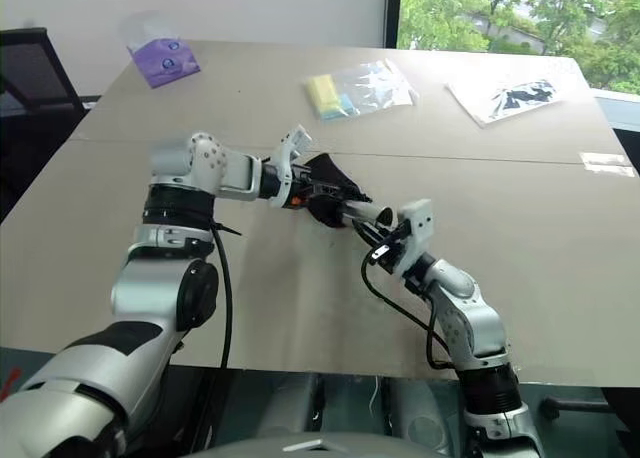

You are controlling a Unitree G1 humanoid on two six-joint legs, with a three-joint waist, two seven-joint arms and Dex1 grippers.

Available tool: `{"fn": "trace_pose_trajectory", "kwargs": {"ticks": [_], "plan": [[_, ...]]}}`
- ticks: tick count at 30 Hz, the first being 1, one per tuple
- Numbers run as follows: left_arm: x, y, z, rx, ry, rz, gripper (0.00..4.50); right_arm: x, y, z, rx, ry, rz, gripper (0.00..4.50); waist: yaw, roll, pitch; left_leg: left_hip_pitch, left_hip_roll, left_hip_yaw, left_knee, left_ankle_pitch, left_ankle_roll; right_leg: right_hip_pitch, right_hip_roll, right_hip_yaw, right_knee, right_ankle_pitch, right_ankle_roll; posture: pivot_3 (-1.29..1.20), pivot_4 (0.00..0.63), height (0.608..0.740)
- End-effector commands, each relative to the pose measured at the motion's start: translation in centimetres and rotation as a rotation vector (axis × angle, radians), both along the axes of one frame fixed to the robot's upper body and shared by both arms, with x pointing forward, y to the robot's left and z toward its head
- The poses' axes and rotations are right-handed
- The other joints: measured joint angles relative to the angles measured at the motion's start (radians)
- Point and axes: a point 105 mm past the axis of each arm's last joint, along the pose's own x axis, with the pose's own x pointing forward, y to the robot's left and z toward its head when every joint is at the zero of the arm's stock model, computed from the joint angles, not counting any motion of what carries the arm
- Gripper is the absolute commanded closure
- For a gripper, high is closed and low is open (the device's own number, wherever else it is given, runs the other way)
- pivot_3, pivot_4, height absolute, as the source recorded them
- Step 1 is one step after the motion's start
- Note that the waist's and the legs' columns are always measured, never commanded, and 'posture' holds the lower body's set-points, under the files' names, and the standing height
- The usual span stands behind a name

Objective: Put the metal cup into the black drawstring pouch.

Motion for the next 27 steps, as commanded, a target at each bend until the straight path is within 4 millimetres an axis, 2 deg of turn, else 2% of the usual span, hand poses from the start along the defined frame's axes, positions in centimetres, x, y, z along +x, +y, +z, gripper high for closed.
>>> {"fn": "trace_pose_trajectory", "kwargs": {"ticks": [1, 6, 8, 12, 14, 15, 17, 20, 22, 23, 24, 27], "plan": [[-1.1, -1.2, 1.7, -0.002, -0.074, -0.083, 4.50, 1.2, 0.9, -1.6, -0.102, -0.026, -0.049, 4.45, -0.002, 0.001, -0.001, 0.001, 0.000, 0.000, 0.000, 0.000, 0.000, 0.000, 0.000, 0.001, 0.000, 0.000, 0.000, 0.00, 0.150, 0.740], [-2.1, -1.4, 2.4, 0.018, -0.136, -0.133, 4.50, 2.5, 2.7, -2.0, -0.272, -0.163, -0.043, 4.45, -0.006, 0.002, -0.001, 0.003, 0.001, 0.000, 0.000, 0.000, -0.001, 0.000, 0.001, 0.004, 0.002, 0.000, 0.000, 0.00, 0.150, 0.740], [-2.6, -1.7, 2.8, 0.026, -0.170, -0.158, 4.50, 2.6, 3.9, -1.7, -0.264, -0.186, 0.000, 4.45, -0.005, 0.002, -0.001, 0.003, 0.001, 0.000, 0.000, 0.001, -0.001, 0.000, 0.001, 0.004, 0.002, 0.000, 0.000, 0.00, 0.150, 0.740], [-3.2, -2.1, 3.7, 0.013, -0.197, -0.179, 4.50, 3.3, 5.4, 0.4, -0.059, -0.136, 0.015, 4.45, -0.005, 0.002, -0.001, 0.002, 0.001, 0.000, 0.000, 0.001, -0.001, 0.000, 0.000, 0.003, 0.002, 0.000, 0.000, 0.00, 0.150, 0.740], [-3.5, -2.2, 4.3, 0.023, -0.237, -0.191, 4.50, 4.5, 5.4, 2.1, 0.129, -0.049, -0.029, 4.45, -0.006, 0.002, -0.001, 0.002, 0.001, -0.001, 0.000, 0.001, -0.001, 0.000, 0.000, 0.003, 0.001, 0.000, 0.000, 0.00, 0.150, 0.740], [-3.7, -2.2, 4.5, 0.025, -0.249, -0.196, 4.50, 4.8, 5.8, 2.4, 0.143, -0.048, -0.025, 4.45, -0.007, 0.002, -0.001, 0.001, 0.001, -0.001, 0.000, 0.001, -0.001, -0.001, 0.000, 0.003, 0.001, 0.000, 0.000, 0.00, 0.150, 0.740], [-3.9, -2.3, 5.1, 0.013, -0.274, -0.202, 4.50, 4.5, 7.4, 2.4, 0.001, -0.146, 0.032, 4.45, -0.006, 0.002, -0.001, 0.000, 0.002, -0.001, 0.000, 0.001, -0.002, -0.001, -0.002, 0.003, 0.001, 0.000, 0.000, 0.00, 0.150, 0.740], [-4.0, -2.6, 5.7, -0.012, -0.298, -0.197, 4.50, 3.1, 9.7, 1.7, -0.328, -0.434, 0.156, 4.45, -0.007, 0.002, -0.001, 0.000, 0.001, -0.001, -0.001, 0.001, -0.002, -0.002, 0.000, 0.003, 0.001, 0.000, 0.000, 0.00, 0.150, 0.740], [-4.0, -2.9, 6.1, -0.013, -0.326, -0.187, 4.50, 3.4, 10.5, 2.0, -0.464, -0.602, 0.186, 4.45, -0.011, 0.002, -0.001, 0.000, 0.000, -0.001, -0.001, 0.001, -0.002, -0.002, 0.000, 0.003, 0.001, 0.000, 0.000, 0.00, 0.150, 0.740], [-4.1, -3.1, 6.3, -0.023, -0.340, -0.184, 4.50, 3.7, 10.6, 2.3, -0.458, -0.607, 0.189, 4.45, -0.014, 0.002, -0.001, 0.000, 0.000, 0.000, -0.001, 0.001, -0.002, -0.002, 0.000, 0.003, 0.001, 0.000, 0.000, 0.00, 0.150, 0.740], [-4.2, -3.2, 6.3, -0.025, -0.347, -0.190, 4.50, 4.5, 10.5, 3.0, -0.362, -0.532, 0.161, 4.45, -0.016, 0.002, -0.001, 0.000, 0.000, 0.000, 0.000, 0.001, -0.002, -0.002, 0.000, 0.003, 0.001, 0.000, 0.000, 0.00, 0.150, 0.740], [-4.7, -3.7, 6.9, -0.048, -0.371, -0.213, 4.50, 6.8, 9.0, 5.1, 0.030, -0.234, 0.059, 4.45, -0.031, 0.001, -0.001, 0.000, 0.002, 0.000, -0.001, 0.001, -0.002, -0.002, -0.004, 0.003, 0.001, 0.000, 0.000, 0.00, 0.150, 0.740]]}}
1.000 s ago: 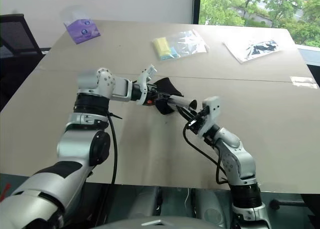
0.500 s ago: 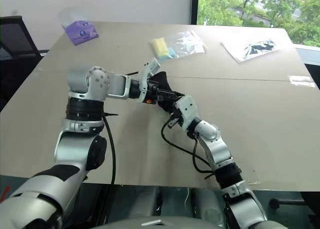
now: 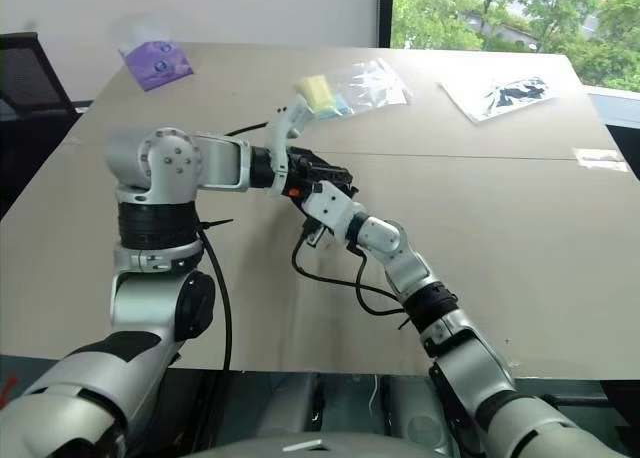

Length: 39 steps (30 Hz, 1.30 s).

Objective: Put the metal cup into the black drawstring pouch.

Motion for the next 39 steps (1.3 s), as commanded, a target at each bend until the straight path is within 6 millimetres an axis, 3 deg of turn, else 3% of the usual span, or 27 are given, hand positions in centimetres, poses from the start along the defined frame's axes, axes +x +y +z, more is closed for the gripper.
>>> {"fn": "trace_pose_trajectory", "kwargs": {"ticks": [1, 5, 7, 9, 11, 13, 16, 18, 21, 27, 31, 34, 39], "plan": [[-2.2, -2.7, 2.3, -0.074, -0.081, -0.159, 4.50, 1.6, -0.5, 3.0, 0.285, 0.163, -0.004, 4.45, -0.006, 0.000, 0.000, 0.000, 0.001, 0.000, 0.000, 0.000, 0.000, 0.000, 0.000, 0.000, 0.000, 0.000, 0.000, 0.00, 0.150, 0.740], [-1.7, -2.8, 3.4, -0.148, -0.098, -0.126, 4.50, -1.9, 1.8, 1.7, -0.073, -0.134, 0.188, 4.45, 0.010, 0.000, 0.000, -0.001, -0.002, 0.000, -0.001, 0.000, 0.000, 0.000, -0.003, -0.002, -0.001, 0.000, 0.000, 0.00, 0.150, 0.740], [-1.6, -3.0, 3.5, -0.163, -0.084, -0.123, 4.50, -2.4, 2.0, 1.2, -0.176, -0.243, 0.212, 4.45, 0.007, 0.000, 0.000, -0.001, -0.002, 0.000, 0.000, 0.000, 0.000, 0.001, -0.004, -0.002, -0.001, 0.000, 0.000, 0.00, 0.150, 0.740], [-1.5, -3.2, 3.4, -0.158, -0.082, -0.121, 4.50, -1.9, 1.8, 1.8, -0.135, -0.231, 0.184, 4.45, 0.001, 0.000, 0.000, 0.000, -0.002, 0.000, 0.000, 0.000, 0.000, 0.000, -0.004, -0.002, -0.001, 0.000, 0.001, 0.00, 0.150, 0.740], [-1.7, -3.3, 3.6, -0.166, -0.084, -0.135, 4.50, -0.5, 1.3, 4.1, 0.135, 0.013, 0.132, 4.45, -0.006, 0.000, 0.000, 0.000, -0.001, 0.000, -0.001, 0.001, -0.001, 0.000, -0.002, -0.002, 0.000, 0.000, 0.000, 0.00, 0.150, 0.740], [-1.8, -3.4, 3.5, -0.160, -0.088, -0.138, 4.50, -0.1, 0.9, 4.8, 0.247, 0.132, 0.142, 4.45, -0.013, 0.000, 0.000, 0.000, 0.000, 0.000, -0.001, 0.001, -0.002, 0.000, 0.000, -0.002, 0.000, 0.000, 0.000, 0.00, 0.150, 0.740], [-1.9, -2.8, 2.8, -0.149, -0.100, -0.116, 4.50, -0.8, 1.0, 2.3, -0.086, -0.097, 0.142, 4.45, -0.003, 0.000, 0.000, 0.000, 0.000, 0.000, -0.002, 0.001, -0.002, 0.000, -0.002, -0.003, 0.000, 0.000, 0.000, 0.00, 0.150, 0.740], [-1.7, -2.0, 2.0, -0.129, -0.097, -0.078, 4.50, -1.0, 0.6, 1.2, -0.162, -0.109, 0.142, 4.45, 0.002, 0.000, 0.000, 0.000, -0.002, 0.000, -0.002, 0.001, -0.002, 0.000, -0.004, -0.002, -0.001, 0.000, 0.000, 0.00, 0.150, 0.740], [-1.2, -0.4, 0.5, -0.112, -0.107, -0.009, 4.50, -1.2, -0.5, 1.0, -0.149, -0.052, 0.138, 3.51, 0.002, 0.000, 0.000, -0.001, -0.002, -0.001, -0.001, 0.001, -0.002, 0.000, -0.004, -0.002, -0.001, 0.000, 0.000, 0.00, 0.150, 0.740], [-0.3, 3.1, -2.1, -0.036, -0.128, 0.117, 4.50, -2.3, -3.2, 2.9, -0.155, 0.050, 0.143, 0.70, 0.003, 0.000, 0.000, 0.000, -0.001, -0.001, -0.001, 0.001, -0.002, 0.000, -0.003, -0.002, 0.000, 0.000, 0.000, 0.00, 0.150, 0.740], [0.2, 4.3, -2.7, 0.025, -0.165, 0.144, 4.50, -4.0, -4.6, 5.0, -0.181, 0.089, 0.199, 0.70, 0.012, 0.000, 0.000, -0.001, -0.001, -0.002, -0.001, 0.001, -0.002, 0.000, -0.003, -0.003, -0.001, 0.000, 0.000, 0.00, 0.150, 0.740], [0.4, 4.5, -2.3, 0.017, -0.195, 0.142, 4.50, -4.9, -5.4, 6.4, -0.178, 0.094, 0.220, 0.08, 0.014, 0.000, 0.000, 0.000, -0.002, -0.002, -0.001, 0.001, -0.002, 0.001, -0.003, -0.003, -0.001, 0.000, 0.000, 0.00, 0.150, 0.740], [0.9, 5.2, -1.7, 0.000, -0.230, 0.149, 4.50, -5.5, -6.4, 7.6, -0.142, 0.090, 0.154, 0.08, 0.013, 0.000, 0.000, 0.000, -0.002, -0.002, -0.001, 0.001, -0.002, 0.001, -0.002, -0.003, -0.001, 0.000, 0.000, 0.00, 0.150, 0.740]]}}
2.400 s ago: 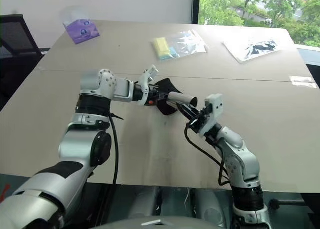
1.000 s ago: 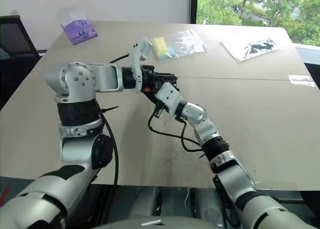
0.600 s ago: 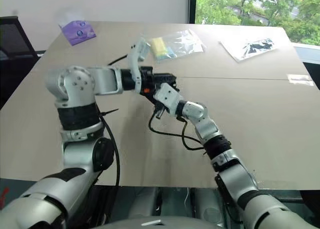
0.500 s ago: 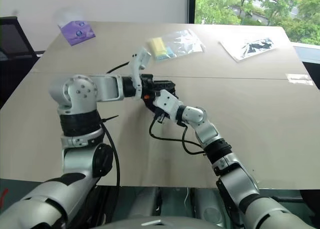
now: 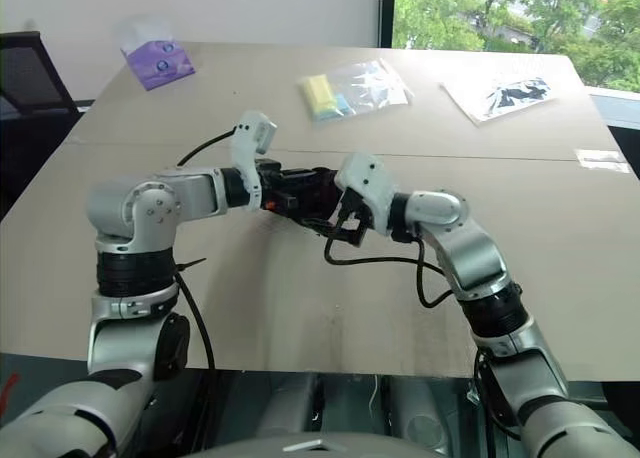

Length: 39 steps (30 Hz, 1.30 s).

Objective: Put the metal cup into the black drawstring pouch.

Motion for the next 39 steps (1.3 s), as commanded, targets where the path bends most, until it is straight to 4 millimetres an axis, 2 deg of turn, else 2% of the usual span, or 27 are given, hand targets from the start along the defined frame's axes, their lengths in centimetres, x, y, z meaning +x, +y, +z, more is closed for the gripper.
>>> {"fn": "trace_pose_trajectory", "kwargs": {"ticks": [1, 3, 6, 9, 13, 17, 20, 26, 31, 36, 39], "plan": [[0.4, 0.9, 1.1, -0.012, -0.057, 0.015, 4.50, -1.2, -0.7, 2.1, 0.083, -0.014, -0.011, 0.08, -0.001, 0.000, 0.000, 0.000, 0.000, 0.000, 0.000, 0.000, 0.000, 0.000, 0.000, 0.000, 0.000, 0.000, 0.000, 0.00, 0.150, 0.740], [0.5, 1.3, 1.3, -0.017, -0.075, 0.017, 4.50, -1.8, -1.3, 2.1, 0.098, -0.007, -0.024, 0.08, 0.001, 0.000, 0.000, 0.000, 0.000, 0.000, 0.000, 0.000, 0.000, 0.000, 0.000, 0.000, 0.000, 0.000, 0.000, 0.00, 0.150, 0.740], [0.9, 2.1, 2.8, -0.110, -0.204, 0.033, 4.50, -2.3, -2.6, 1.3, 0.082, -0.020, -0.088, 0.08, 0.009, 0.000, 0.000, -0.001, 0.000, 0.000, 0.000, 0.000, 0.000, 0.000, -0.001, 0.000, -0.001, 0.000, 0.000, 0.00, 0.150, 0.740], [0.8, 3.3, 3.5, -0.114, -0.299, 0.027, 4.50, -2.4, -3.8, -0.3, 0.039, -0.010, -0.149, 0.08, 0.012, 0.000, 0.000, -0.001, 0.000, 0.001, -0.001, 0.000, 0.000, 0.000, 0.000, 0.000, -0.001, 0.000, 0.000, 0.00, 0.150, 0.740], [0.1, 4.6, 4.1, -0.117, -0.356, -0.053, 4.50, -1.8, -5.0, -1.8, 0.012, -0.015, -0.247, 0.08, 0.013, 0.000, 0.000, -0.001, 0.000, 0.001, -0.001, 0.000, 0.000, 0.000, 0.000, 0.000, -0.001, 0.000, 0.000, 0.00, 0.150, 0.740], [0.0, 5.9, 4.1, -0.112, -0.367, -0.084, 4.50, -0.7, -5.1, -3.2, 0.010, -0.024, -0.315, 0.08, 0.013, 0.000, 0.000, 0.000, -0.001, 0.001, -0.001, 0.000, 0.000, 0.000, 0.001, 0.000, -0.001, 0.000, 0.000, 0.00, 0.150, 0.740], [0.3, 6.5, 4.1, -0.073, -0.388, -0.084, 4.50, 0.2, -4.6, -3.7, 0.004, -0.065, -0.342, 0.08, 0.013, 0.000, 0.000, 0.000, -0.001, 0.001, -0.001, 0.000, 0.000, 0.000, 0.002, 0.000, -0.001, 0.000, 0.000, 0.00, 0.150, 0.740], [-0.6, 6.3, 5.2, -0.051, -0.412, -0.181, 4.50, 2.2, -2.0, -3.6, 0.102, -0.104, -0.327, 0.08, 0.008, 0.000, 0.000, 0.000, 0.000, 0.002, -0.001, 0.000, 0.000, -0.001, 0.008, 0.001, 0.000, 0.000, 0.000, 0.00, 0.150, 0.740], [-0.7, 6.9, 4.8, 0.051, -0.415, -0.221, 4.50, 3.7, 0.0, -2.7, 0.183, -0.112, -0.307, 0.08, 0.010, 0.000, 0.000, -0.001, 0.000, 0.002, -0.001, 0.000, 0.000, -0.001, 0.008, 0.001, -0.001, 0.000, 0.000, 0.00, 0.150, 0.740], [-1.0, 6.2, 5.3, 0.052, -0.424, -0.251, 4.50, 5.0, 1.5, -2.6, 0.210, -0.125, -0.323, 0.08, 0.010, 0.000, 0.000, 0.000, 0.001, 0.001, -0.001, 0.000, 0.000, -0.001, 0.008, 0.001, 0.000, 0.000, 0.000, 0.00, 0.150, 0.740], [-1.4, 6.1, 5.3, 0.057, -0.426, -0.262, 4.50, 5.1, 2.2, -2.1, 0.254, -0.108, -0.305, 0.08, 0.009, 0.000, 0.000, 0.000, 0.001, 0.001, -0.001, 0.000, 0.000, -0.001, 0.007, 0.001, 0.000, 0.000, 0.000, 0.00, 0.150, 0.740]]}}
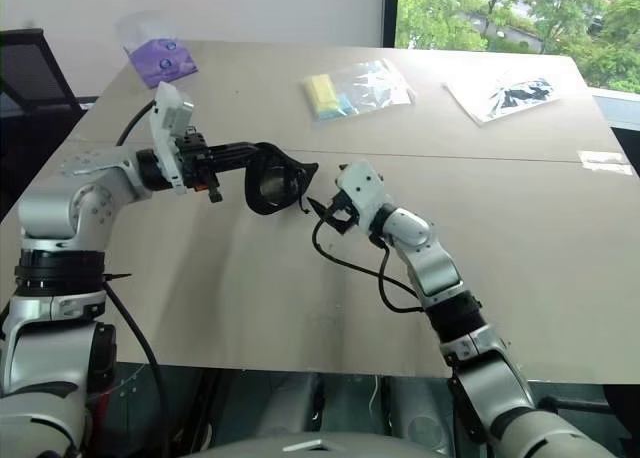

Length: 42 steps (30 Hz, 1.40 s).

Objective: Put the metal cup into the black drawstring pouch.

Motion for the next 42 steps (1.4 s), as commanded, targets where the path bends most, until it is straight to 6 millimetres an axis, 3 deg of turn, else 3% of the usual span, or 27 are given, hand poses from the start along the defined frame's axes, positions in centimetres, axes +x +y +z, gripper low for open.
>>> {"fn": "trace_pose_trajectory", "kwargs": {"ticks": [1, 4, 7, 12, 16, 19, 22, 25, 36, 42], "plan": [[-0.8, -0.5, 1.6, 0.019, -0.067, -0.032, 4.50, -0.1, 0.8, 1.8, 0.058, -0.042, 0.030, 0.08, -0.001, 0.000, 0.000, 0.000, 0.000, 0.000, 0.000, 0.000, 0.000, 0.000, 0.000, 0.000, 0.000, 0.000, 0.000, 0.00, 0.150, 0.740], [-0.9, -0.5, 1.5, 0.019, -0.070, -0.031, 4.50, 0.1, 1.0, 1.5, 0.053, -0.027, 0.022, 0.80, -0.002, 0.000, 0.000, 0.000, 0.000, 0.000, 0.000, 0.000, 0.000, 0.000, 0.000, 0.000, 0.000, 0.000, 0.000, 0.00, 0.150, 0.740], [-1.0, -0.5, 1.6, 0.007, -0.073, -0.023, 4.50, 0.1, 0.9, 1.4, 0.074, -0.010, 0.028, 2.37, -0.002, 0.000, 0.000, 0.000, 0.000, 0.000, 0.000, 0.000, 0.000, 0.000, 0.000, 0.000, 0.000, 0.000, 0.000, 0.00, 0.150, 0.740], [-1.1, -0.1, 1.1, 0.004, -0.070, -0.006, 4.50, -0.5, 0.7, 1.5, 0.112, 0.017, 0.063, 4.47, -0.003, 0.000, 0.000, 0.000, 0.000, 0.000, 0.000, 0.000, 0.000, 0.000, 0.000, 0.000, 0.000, 0.000, 0.000, 0.00, 0.150, 0.740], [-0.8, 0.5, 1.0, -0.017, -0.077, 0.035, 4.50, -0.8, -1.5, 0.9, 0.150, 0.083, 0.024, 4.47, -0.001, 0.000, 0.000, 0.000, 0.000, -0.001, 0.000, 0.000, 0.000, 0.000, 0.000, 0.000, 0.000, 0.000, 0.000, 0.00, 0.150, 0.740], [-0.9, 0.6, 0.5, -0.018, -0.072, 0.037, 4.50, -2.5, -3.1, 1.2, 0.207, 0.145, 0.098, 4.47, 0.004, 0.000, 0.000, -0.001, 0.001, -0.001, 0.000, 0.000, 0.000, 0.000, -0.001, 0.000, 0.000, 0.000, 0.000, 0.00, 0.150, 0.740], [-0.9, 0.4, 0.3, -0.023, -0.068, 0.033, 4.50, -3.3, -3.9, 1.4, 0.197, 0.156, 0.113, 3.15, 0.004, 0.000, 0.000, -0.001, 0.000, -0.001, 0.000, 0.000, 0.000, 0.000, -0.001, 0.000, 0.000, 0.000, 0.000, 0.00, 0.150, 0.740], [-0.7, 0.3, 0.4, -0.027, -0.068, 0.032, 4.50, -3.9, -3.4, 1.0, 0.183, 0.191, 0.156, 1.74, -0.003, 0.000, 0.000, 0.001, 0.000, 0.000, 0.000, 0.000, 0.000, 0.000, 0.000, 0.001, 0.001, 0.000, 0.000, 0.00, 0.150, 0.740], [-0.6, 0.2, 0.5, -0.018, -0.064, 0.017, 4.50, -4.0, 1.1, 1.7, 0.196, 0.227, 0.291, 1.74, -0.014, 0.000, 0.000, 0.000, 0.000, -0.001, 0.000, 0.000, 0.000, 0.000, 0.001, 0.001, 0.001, 0.000, 0.000, 0.00, 0.150, 0.740], [-0.6, 0.2, 0.6, -0.018, -0.065, 0.011, 4.50, -4.1, 2.6, 1.5, 0.188, 0.252, 0.348, 1.74, -0.016, 0.000, 0.000, 0.000, 0.000, -0.001, 0.000, 0.000, 0.000, 0.000, 0.000, 0.001, 0.001, 0.000, 0.000, 0.00, 0.150, 0.740]]}}
